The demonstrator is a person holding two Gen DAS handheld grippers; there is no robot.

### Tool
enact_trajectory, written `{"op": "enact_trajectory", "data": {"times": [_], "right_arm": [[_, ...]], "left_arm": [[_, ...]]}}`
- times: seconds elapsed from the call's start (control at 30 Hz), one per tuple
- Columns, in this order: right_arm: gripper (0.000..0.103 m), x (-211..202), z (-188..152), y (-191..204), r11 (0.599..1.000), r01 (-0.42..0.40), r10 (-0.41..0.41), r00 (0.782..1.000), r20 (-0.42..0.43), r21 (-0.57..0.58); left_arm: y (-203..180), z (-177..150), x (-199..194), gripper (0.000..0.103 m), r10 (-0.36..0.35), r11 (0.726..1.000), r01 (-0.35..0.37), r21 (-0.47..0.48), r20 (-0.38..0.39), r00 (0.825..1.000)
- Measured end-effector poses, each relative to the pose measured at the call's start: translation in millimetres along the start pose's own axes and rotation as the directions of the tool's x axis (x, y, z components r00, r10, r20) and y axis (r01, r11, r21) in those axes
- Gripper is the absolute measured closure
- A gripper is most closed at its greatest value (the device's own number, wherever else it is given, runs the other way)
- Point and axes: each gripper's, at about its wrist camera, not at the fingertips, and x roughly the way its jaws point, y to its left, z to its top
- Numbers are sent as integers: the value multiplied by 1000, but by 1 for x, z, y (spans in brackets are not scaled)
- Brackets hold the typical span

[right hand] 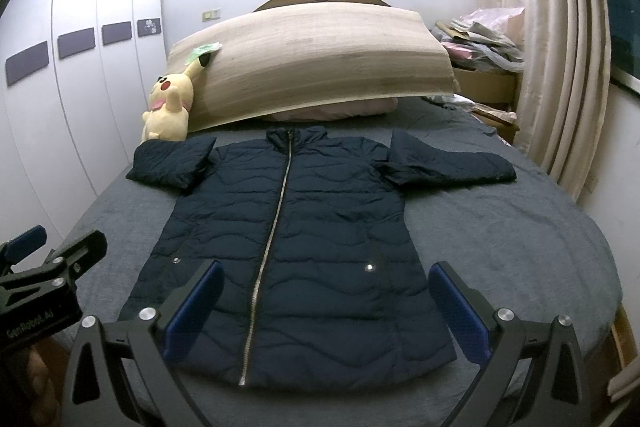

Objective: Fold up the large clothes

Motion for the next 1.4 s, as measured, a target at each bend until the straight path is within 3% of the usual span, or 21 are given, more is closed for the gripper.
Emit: {"op": "enact_trajectory", "data": {"times": [1.4], "right_arm": [[0,-3,2,1,1000,8,-8,1000,8,-9]], "left_arm": [[0,-2,-3,0,2,1000,-2,-7,10,1000]]}}
